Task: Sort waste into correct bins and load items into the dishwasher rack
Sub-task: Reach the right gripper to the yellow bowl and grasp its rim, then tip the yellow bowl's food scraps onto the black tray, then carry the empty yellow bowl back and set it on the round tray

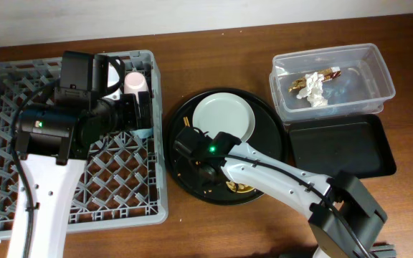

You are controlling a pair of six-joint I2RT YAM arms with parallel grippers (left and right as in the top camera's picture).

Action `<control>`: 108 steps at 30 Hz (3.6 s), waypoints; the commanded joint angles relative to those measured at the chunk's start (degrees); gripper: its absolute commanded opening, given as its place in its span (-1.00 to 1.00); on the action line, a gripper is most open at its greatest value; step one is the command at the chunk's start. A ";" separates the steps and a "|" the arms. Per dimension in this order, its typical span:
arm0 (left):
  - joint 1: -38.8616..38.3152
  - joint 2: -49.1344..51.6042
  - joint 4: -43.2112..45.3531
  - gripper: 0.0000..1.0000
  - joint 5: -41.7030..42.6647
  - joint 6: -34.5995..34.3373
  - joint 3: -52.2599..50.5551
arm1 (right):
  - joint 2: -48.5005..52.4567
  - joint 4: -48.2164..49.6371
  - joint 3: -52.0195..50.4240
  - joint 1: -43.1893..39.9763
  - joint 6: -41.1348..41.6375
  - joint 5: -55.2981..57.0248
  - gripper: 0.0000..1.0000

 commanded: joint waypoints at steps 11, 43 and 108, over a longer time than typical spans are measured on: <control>0.26 -0.09 0.09 0.99 0.22 0.28 0.17 | -0.22 4.17 -8.66 0.15 4.42 1.55 -0.40; 0.26 -0.09 0.09 0.99 0.22 0.28 0.17 | -8.55 -9.14 5.42 -67.93 -21.97 -37.22 -0.92; 0.26 -0.09 0.09 0.99 0.22 0.28 0.17 | -21.59 4.20 -5.01 -19.12 -7.15 -16.37 -0.92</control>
